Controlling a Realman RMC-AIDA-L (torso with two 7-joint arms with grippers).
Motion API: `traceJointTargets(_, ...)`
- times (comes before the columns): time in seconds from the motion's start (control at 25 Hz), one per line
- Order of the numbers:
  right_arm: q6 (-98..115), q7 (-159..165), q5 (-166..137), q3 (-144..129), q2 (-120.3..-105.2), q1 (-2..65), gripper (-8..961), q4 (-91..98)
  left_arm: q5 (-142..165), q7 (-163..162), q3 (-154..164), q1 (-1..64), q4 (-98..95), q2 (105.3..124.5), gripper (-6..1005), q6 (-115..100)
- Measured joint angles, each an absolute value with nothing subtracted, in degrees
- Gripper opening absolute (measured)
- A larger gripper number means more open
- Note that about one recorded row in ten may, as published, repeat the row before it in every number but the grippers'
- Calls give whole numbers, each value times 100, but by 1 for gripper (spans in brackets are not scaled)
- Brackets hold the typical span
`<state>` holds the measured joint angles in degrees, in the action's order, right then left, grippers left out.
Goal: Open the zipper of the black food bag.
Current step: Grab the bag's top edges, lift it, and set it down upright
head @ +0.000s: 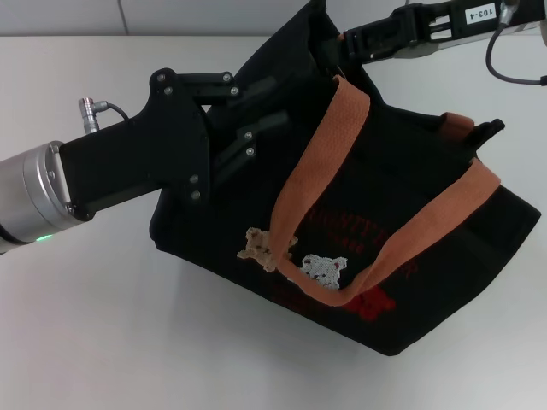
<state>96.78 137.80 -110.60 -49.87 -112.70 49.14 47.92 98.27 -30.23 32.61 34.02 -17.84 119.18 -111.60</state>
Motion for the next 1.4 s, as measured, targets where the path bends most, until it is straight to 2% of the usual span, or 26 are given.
traceJointTargets(0.64,9502,13740,-11239,-5411,-11358,5056,334,4802,9826,-3023,3270,3437,-1784,11918,205,-11161)
traceJointTargets(0.84,9485,13740,-11341,-5486,-11345,5071,148,4916,9826,-3023,3269,3441,-1784,11918,205,-11161)
traceJointTargets(1.12,9543,13706,-11342,-5460,-11319,5011,51,5120,9826,-3023,3261,3446,-1784,11918,206,-11169)
traceJointTargets(1.4,9648,13412,-11328,-5444,-11319,4980,1,5109,9827,-3023,3252,3445,-1784,11918,206,-11165)
